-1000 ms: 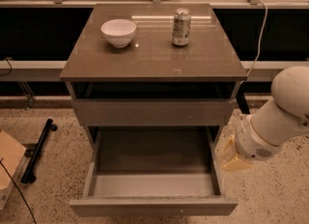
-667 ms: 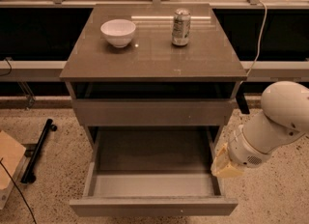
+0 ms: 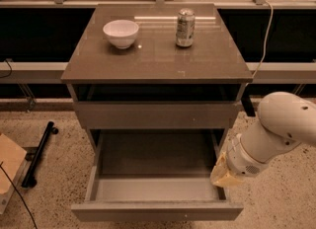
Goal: Close middle drawer
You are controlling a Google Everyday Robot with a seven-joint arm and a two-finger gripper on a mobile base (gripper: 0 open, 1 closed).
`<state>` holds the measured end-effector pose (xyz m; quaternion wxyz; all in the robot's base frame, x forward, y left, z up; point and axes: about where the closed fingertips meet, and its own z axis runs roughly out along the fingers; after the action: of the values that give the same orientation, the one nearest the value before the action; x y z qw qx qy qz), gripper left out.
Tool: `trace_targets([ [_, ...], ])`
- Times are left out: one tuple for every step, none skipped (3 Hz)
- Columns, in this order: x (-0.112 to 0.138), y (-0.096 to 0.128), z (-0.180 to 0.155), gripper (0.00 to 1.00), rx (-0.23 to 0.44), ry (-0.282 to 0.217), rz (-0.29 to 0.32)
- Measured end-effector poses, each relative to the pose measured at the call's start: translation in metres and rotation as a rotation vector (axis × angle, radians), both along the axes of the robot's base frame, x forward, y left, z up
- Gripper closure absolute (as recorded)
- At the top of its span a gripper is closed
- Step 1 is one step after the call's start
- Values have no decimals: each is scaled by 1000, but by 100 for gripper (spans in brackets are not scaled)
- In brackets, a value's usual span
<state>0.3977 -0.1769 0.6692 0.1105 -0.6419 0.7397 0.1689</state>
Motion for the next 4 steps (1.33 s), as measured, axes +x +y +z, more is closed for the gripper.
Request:
trace_targets([
  [-3,7,-19,100,1,-10,24],
  [-8,12,-51,100,14,9,37],
  [-15,12,-73,100,16,28,40],
  [-23,10,-93,100,12,49,37],
])
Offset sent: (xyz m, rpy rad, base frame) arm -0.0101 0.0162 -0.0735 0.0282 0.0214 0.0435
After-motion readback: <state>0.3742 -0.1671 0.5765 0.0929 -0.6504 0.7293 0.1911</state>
